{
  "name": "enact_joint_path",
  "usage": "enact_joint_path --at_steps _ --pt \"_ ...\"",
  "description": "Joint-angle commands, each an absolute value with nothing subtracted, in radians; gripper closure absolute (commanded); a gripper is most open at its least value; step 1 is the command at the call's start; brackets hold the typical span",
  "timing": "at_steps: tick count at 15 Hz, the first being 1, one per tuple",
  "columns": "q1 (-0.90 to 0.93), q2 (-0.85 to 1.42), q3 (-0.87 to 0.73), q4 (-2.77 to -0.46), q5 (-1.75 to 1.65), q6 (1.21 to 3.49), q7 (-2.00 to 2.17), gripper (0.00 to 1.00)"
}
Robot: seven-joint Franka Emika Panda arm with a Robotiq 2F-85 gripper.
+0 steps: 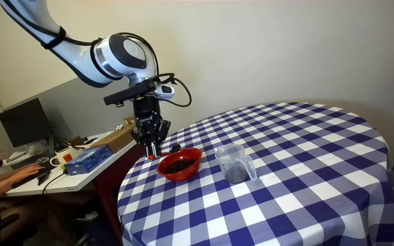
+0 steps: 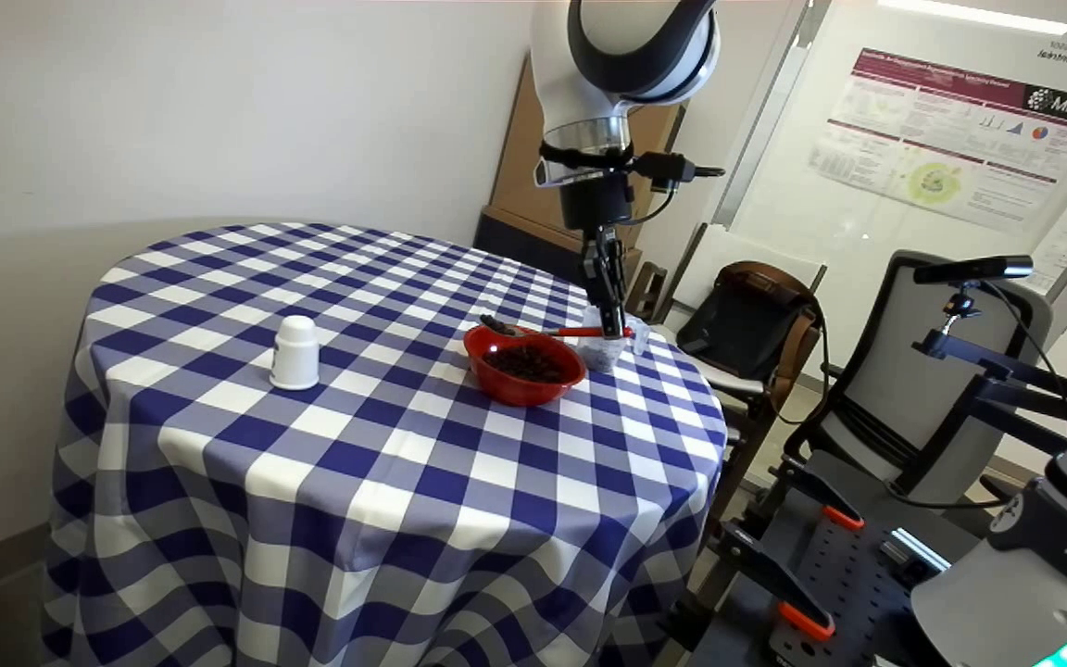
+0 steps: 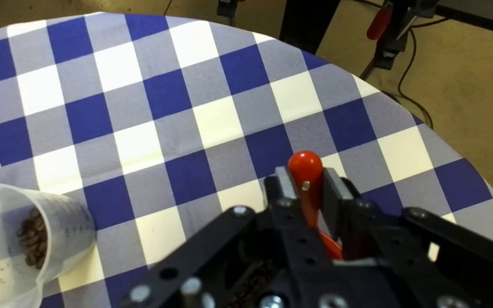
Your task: Use the spoon to put the contents of the bowl into the cup
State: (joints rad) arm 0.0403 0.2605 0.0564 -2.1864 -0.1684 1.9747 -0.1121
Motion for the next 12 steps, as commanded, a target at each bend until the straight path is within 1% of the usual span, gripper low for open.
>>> enact_joint_path --at_steps 1,12 --pt "0.023 0.208 0.047 -2.188 -0.142 1.944 -0.139 0.91" --pt "-0.048 0.093 -0.018 -2.219 -0.125 1.929 -0.154 0.91"
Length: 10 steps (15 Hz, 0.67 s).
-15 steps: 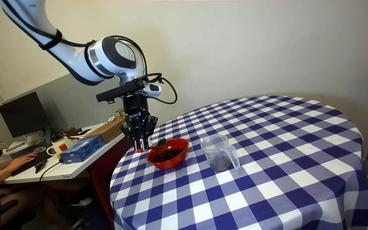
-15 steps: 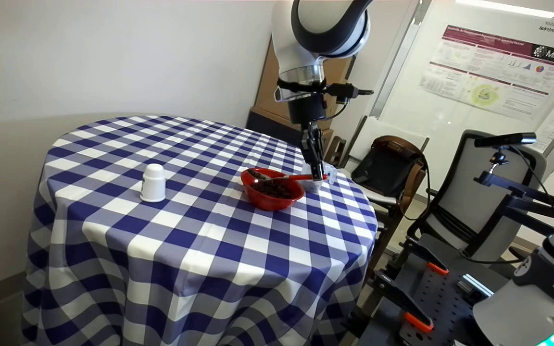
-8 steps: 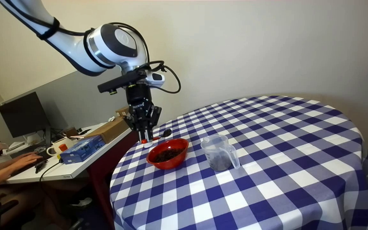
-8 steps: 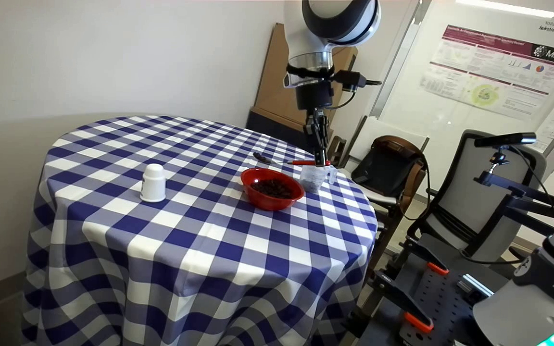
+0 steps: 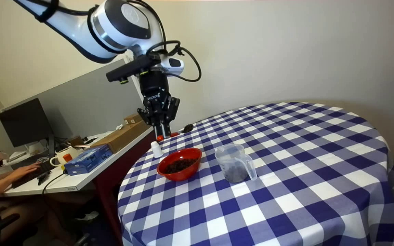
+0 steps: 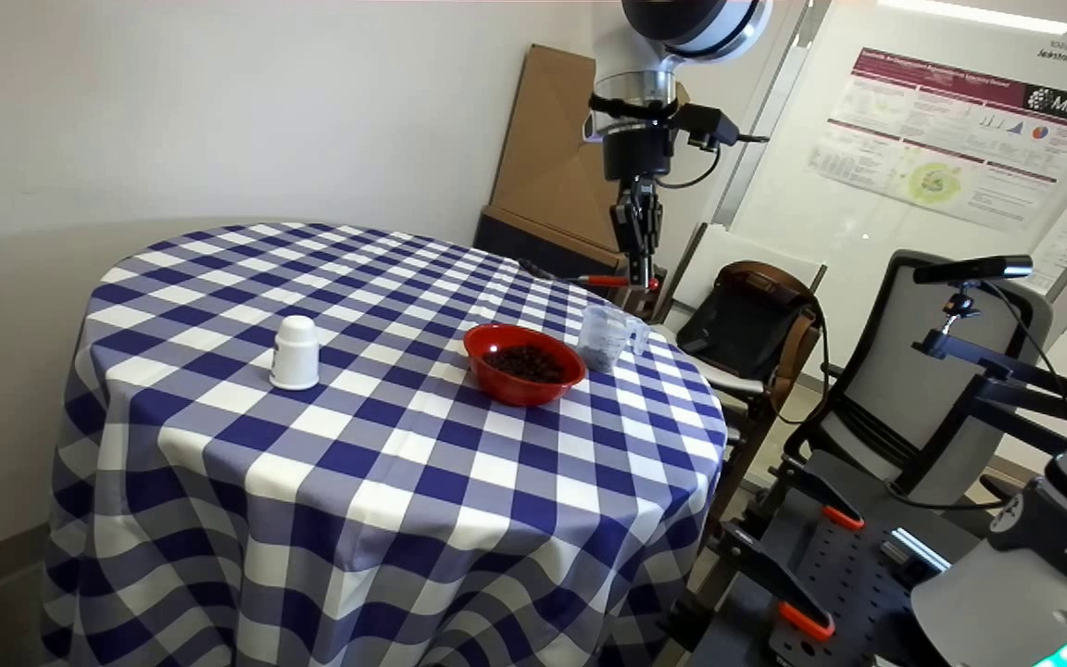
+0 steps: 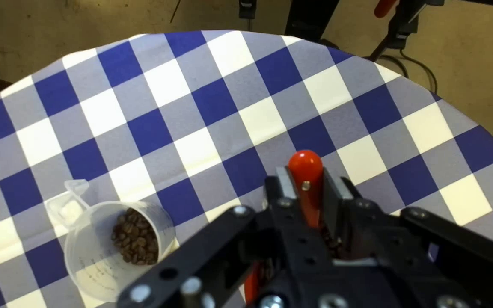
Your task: Use the spoon to put the contents of the bowl into the cup
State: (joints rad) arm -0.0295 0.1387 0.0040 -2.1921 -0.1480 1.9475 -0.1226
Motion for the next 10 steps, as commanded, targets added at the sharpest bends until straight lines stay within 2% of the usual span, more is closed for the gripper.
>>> enact_joint_path --at_steps 1,10 --pt "-0.055 0.087 -0.027 -2.224 -0.129 1.929 -0.155 0.91" --pt "-0.113 0.071 -0.096 -2.239 -0.15 1.939 -0.156 0.91"
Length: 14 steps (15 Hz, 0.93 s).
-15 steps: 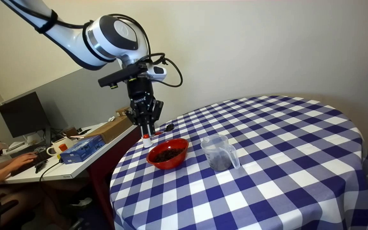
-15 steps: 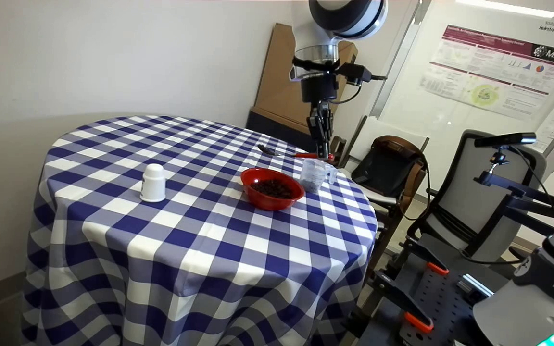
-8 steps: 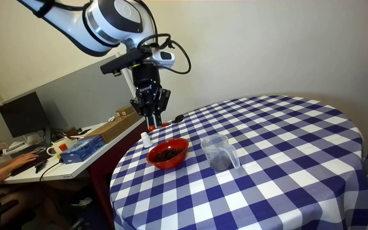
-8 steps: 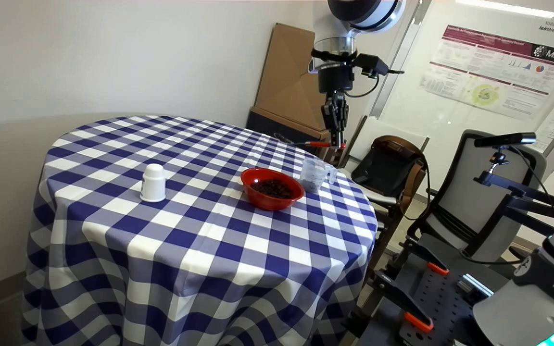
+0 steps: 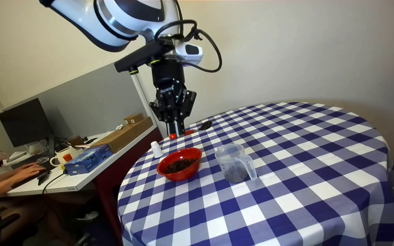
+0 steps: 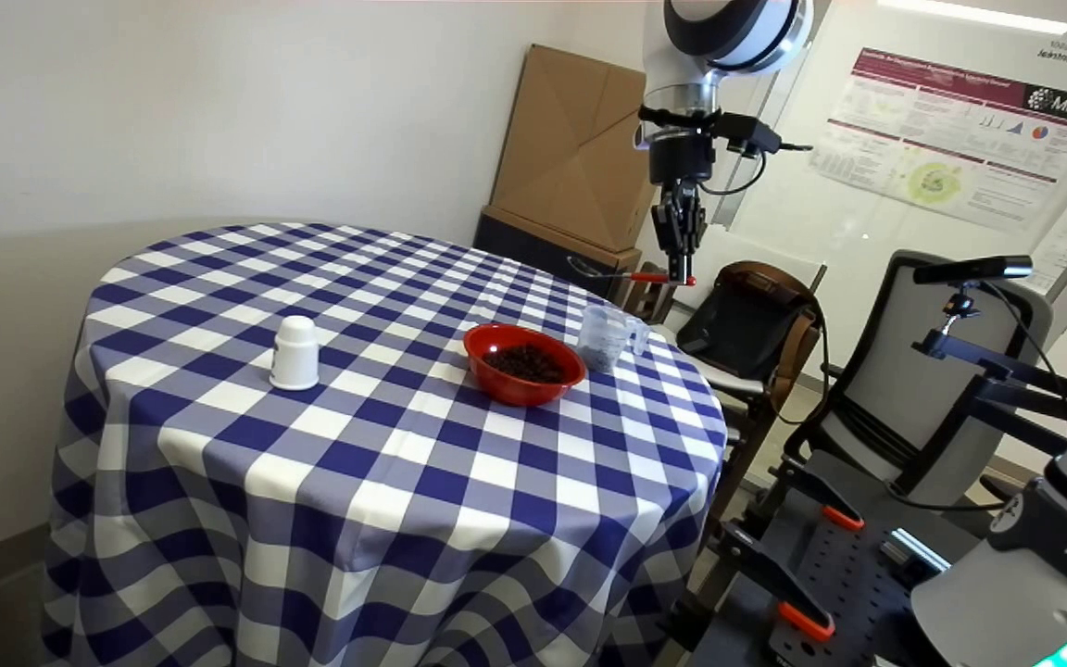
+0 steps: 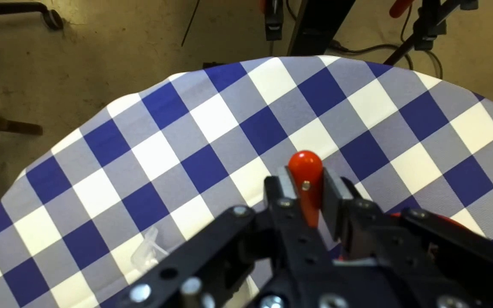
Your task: Use the spoon to put the contents of the bowl into the cup
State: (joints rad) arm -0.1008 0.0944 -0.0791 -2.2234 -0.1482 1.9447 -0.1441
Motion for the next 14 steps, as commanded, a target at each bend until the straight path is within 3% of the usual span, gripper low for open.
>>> enact_joint_path --at_steps 1,14 --pt "-0.117 0.076 -0.102 -2.238 -0.157 1.94 -0.148 0.91" --pt "-0.125 0.08 -0.12 -2.27 -0.229 1.951 -0.121 0.91"
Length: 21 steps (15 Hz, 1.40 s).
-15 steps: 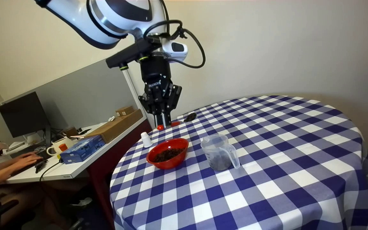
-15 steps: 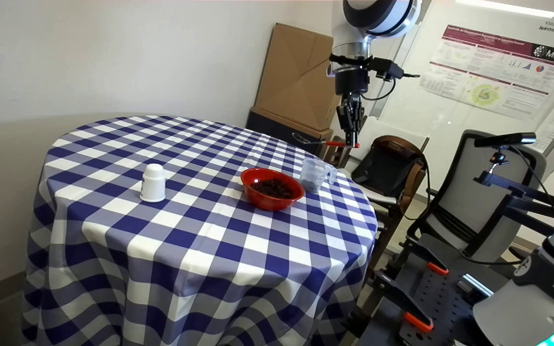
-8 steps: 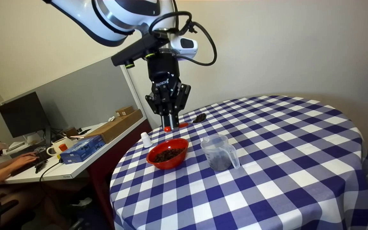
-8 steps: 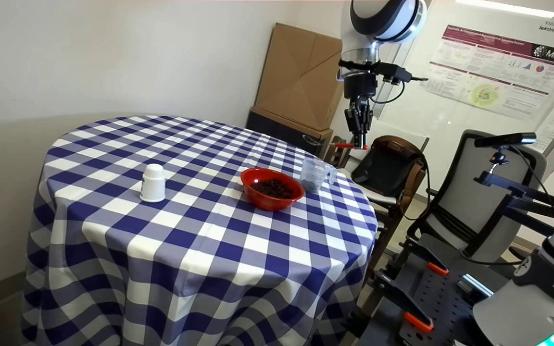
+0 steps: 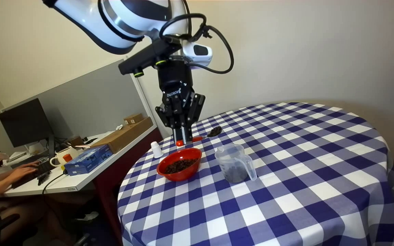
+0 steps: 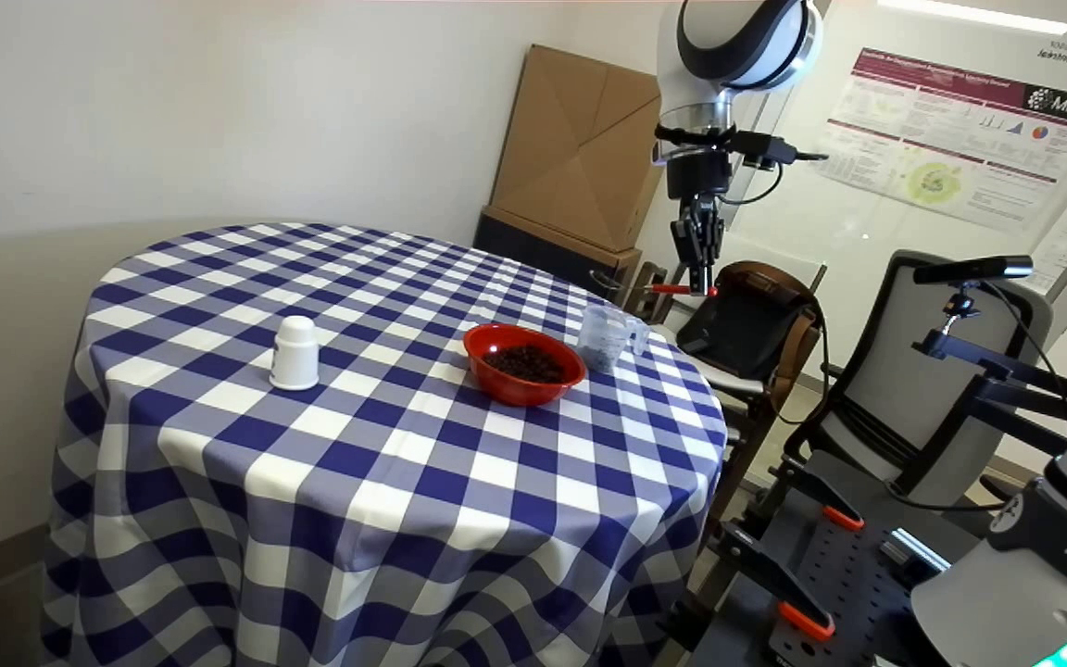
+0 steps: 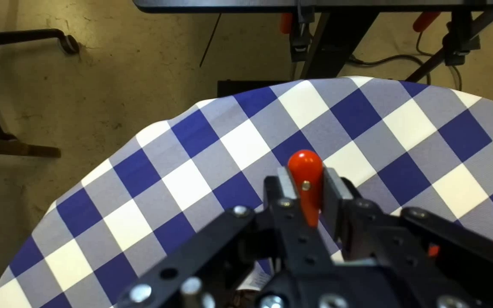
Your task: Use the spoon to put the contents of the bowl into the cup
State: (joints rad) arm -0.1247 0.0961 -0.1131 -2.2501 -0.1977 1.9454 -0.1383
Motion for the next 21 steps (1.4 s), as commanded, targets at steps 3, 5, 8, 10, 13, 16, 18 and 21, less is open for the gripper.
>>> enact_joint_path --at_steps 3,5,8,10,13,16,18,21 --pt "-0.131 0.086 -0.13 -2.269 -0.256 1.952 -0.114 0.91" --pt "-0.134 0.09 -0.137 -2.267 -0.282 1.953 -0.106 0.91" --pt "-0.137 0.095 -0.144 -2.264 -0.312 1.952 -0.095 0.91" --pt "-0.138 0.098 -0.146 -2.261 -0.327 1.951 -0.091 0.91" --pt "-0.135 0.102 -0.146 -2.259 -0.356 1.95 -0.079 0.91" --pt "-0.132 0.106 -0.145 -2.257 -0.399 1.946 -0.066 0.91" --pt "-0.13 0.109 -0.144 -2.256 -0.43 1.947 -0.056 0.91" --pt "-0.125 0.111 -0.142 -2.259 -0.483 1.953 -0.031 0.91"
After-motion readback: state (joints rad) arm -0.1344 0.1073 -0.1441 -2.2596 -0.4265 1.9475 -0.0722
